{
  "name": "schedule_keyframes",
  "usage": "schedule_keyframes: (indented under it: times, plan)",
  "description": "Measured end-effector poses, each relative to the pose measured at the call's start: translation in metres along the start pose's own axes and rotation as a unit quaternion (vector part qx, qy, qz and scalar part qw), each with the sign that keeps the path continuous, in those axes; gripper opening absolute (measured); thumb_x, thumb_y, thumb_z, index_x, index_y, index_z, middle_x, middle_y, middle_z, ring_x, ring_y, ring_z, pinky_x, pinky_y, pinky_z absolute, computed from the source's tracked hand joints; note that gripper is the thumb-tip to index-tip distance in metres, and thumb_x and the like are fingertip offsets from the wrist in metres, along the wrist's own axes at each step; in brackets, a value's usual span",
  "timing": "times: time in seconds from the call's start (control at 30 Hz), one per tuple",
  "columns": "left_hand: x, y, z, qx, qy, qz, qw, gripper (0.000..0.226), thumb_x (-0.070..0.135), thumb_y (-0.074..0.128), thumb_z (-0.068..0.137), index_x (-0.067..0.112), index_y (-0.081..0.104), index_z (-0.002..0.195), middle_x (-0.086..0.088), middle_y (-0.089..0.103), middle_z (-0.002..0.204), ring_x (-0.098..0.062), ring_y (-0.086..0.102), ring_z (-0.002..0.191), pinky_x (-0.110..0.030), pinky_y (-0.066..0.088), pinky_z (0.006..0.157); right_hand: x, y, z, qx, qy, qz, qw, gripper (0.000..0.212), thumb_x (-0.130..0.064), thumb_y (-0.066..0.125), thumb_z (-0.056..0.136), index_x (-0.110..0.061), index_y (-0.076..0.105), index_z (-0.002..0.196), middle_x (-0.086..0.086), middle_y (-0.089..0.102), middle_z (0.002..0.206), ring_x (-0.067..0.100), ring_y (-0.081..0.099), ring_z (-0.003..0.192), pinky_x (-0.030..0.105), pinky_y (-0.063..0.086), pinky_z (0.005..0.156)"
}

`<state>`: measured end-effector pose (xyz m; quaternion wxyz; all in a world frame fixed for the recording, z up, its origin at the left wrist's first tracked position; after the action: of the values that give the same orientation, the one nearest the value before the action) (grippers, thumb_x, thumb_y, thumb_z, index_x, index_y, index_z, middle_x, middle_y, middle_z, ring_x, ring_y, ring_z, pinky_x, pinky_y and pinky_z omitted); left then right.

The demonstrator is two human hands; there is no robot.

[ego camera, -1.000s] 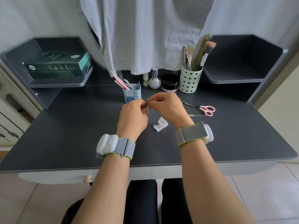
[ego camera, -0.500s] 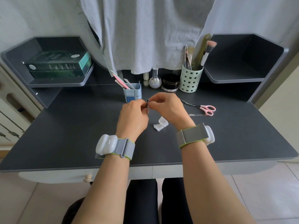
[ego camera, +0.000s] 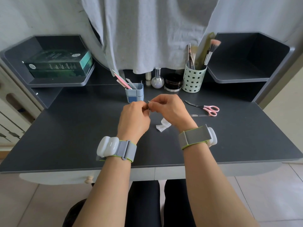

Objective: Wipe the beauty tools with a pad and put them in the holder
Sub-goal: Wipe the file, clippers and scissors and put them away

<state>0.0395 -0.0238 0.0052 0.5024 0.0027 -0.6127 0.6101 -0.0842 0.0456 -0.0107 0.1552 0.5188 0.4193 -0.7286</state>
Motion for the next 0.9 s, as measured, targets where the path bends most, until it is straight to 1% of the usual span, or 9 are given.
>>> schedule_keyframes:
  times: [0.17,0.33,0.47,0.53,0.63,0.73,0.8,0.87,0.9]
  plan:
    - [0.001,0.001,0.000,0.002,-0.001,0.008,1.000,0.015,0.017,0.060,0.096,0.014,0.071,0.105,-0.010,0.073,0.103,-0.030,0.066,0.095,-0.037,0.053,0.080,0.003,-0.001,0.001,0.011,0.008,0.001,1.000,0.009,-0.026,0.070,0.090,-0.023,0.077,0.085,-0.009,0.074,0.074,0.000,0.062,0.071,0.022,0.049,0.073]
    - [-0.001,-0.001,0.001,0.021,-0.006,0.022,1.000,0.014,0.015,0.054,0.097,0.012,0.067,0.103,-0.011,0.071,0.108,-0.030,0.062,0.097,-0.032,0.043,0.069,0.011,-0.008,0.000,0.059,0.043,-0.014,0.997,0.012,-0.024,0.065,0.088,-0.020,0.076,0.084,-0.010,0.072,0.074,0.003,0.060,0.070,0.020,0.046,0.066]
    - [0.001,-0.005,0.001,0.045,0.003,-0.020,0.999,0.017,0.013,0.055,0.096,0.013,0.068,0.106,-0.007,0.073,0.105,-0.028,0.065,0.096,-0.036,0.052,0.077,0.017,-0.016,-0.002,0.085,0.081,-0.009,0.993,0.015,-0.025,0.061,0.085,-0.017,0.074,0.085,-0.007,0.072,0.078,0.008,0.056,0.069,0.024,0.043,0.064]
    - [0.001,-0.006,0.001,0.054,0.003,-0.039,0.998,0.016,0.013,0.056,0.096,0.013,0.069,0.107,-0.005,0.073,0.103,-0.026,0.066,0.095,-0.032,0.050,0.077,0.021,-0.020,-0.002,0.084,0.101,-0.010,0.991,0.016,-0.026,0.060,0.085,-0.016,0.073,0.085,-0.004,0.074,0.082,0.011,0.056,0.071,0.026,0.044,0.066]
    - [0.000,-0.007,0.002,0.061,-0.001,-0.051,0.997,0.015,0.012,0.056,0.098,0.013,0.067,0.107,-0.002,0.072,0.102,-0.022,0.064,0.093,-0.021,0.041,0.072,0.029,-0.023,-0.002,0.074,0.131,-0.022,0.988,0.018,-0.026,0.059,0.084,-0.015,0.074,0.083,0.001,0.075,0.084,0.014,0.058,0.073,0.027,0.046,0.066]
    - [0.000,-0.008,0.005,0.066,-0.004,-0.063,0.996,0.013,0.011,0.055,0.098,0.012,0.066,0.106,-0.002,0.071,0.102,-0.020,0.065,0.092,-0.015,0.038,0.070,0.039,-0.023,-0.005,0.064,0.156,-0.042,0.985,0.021,-0.025,0.058,0.083,-0.010,0.073,0.080,0.003,0.073,0.077,0.017,0.056,0.071,0.027,0.045,0.063]
    - [0.000,-0.009,0.007,0.068,-0.005,-0.082,0.994,0.013,0.010,0.054,0.098,0.013,0.066,0.105,-0.003,0.072,0.100,-0.022,0.069,0.090,-0.022,0.048,0.075,0.045,-0.020,-0.007,0.055,0.172,-0.053,0.982,0.023,-0.025,0.058,0.081,-0.006,0.072,0.079,0.005,0.068,0.071,0.018,0.054,0.068,0.027,0.044,0.061]
    - [0.001,-0.010,0.009,0.068,-0.003,-0.101,0.993,0.014,0.009,0.054,0.097,0.012,0.066,0.105,-0.004,0.072,0.098,-0.024,0.071,0.088,-0.037,0.056,0.082,0.048,-0.017,-0.010,0.043,0.178,-0.062,0.981,0.023,-0.027,0.060,0.081,-0.008,0.073,0.078,0.008,0.072,0.075,0.019,0.055,0.068,0.027,0.045,0.061]
    - [0.002,-0.011,0.009,0.069,-0.002,-0.104,0.992,0.014,0.009,0.054,0.098,0.012,0.066,0.105,-0.004,0.072,0.097,-0.024,0.071,0.087,-0.040,0.057,0.082,0.047,-0.015,-0.011,0.038,0.176,-0.068,0.981,0.022,-0.028,0.060,0.082,-0.010,0.073,0.078,0.007,0.074,0.078,0.020,0.057,0.069,0.026,0.045,0.061]
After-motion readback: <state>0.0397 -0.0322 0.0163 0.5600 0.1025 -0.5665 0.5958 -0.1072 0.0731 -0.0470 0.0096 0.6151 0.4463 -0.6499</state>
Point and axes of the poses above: each hand's wrist, its own z-axis towards the middle knuckle, its own y-axis out of the palm, x = y × z, the point moved 10 cm from there along z, towards the middle knuckle
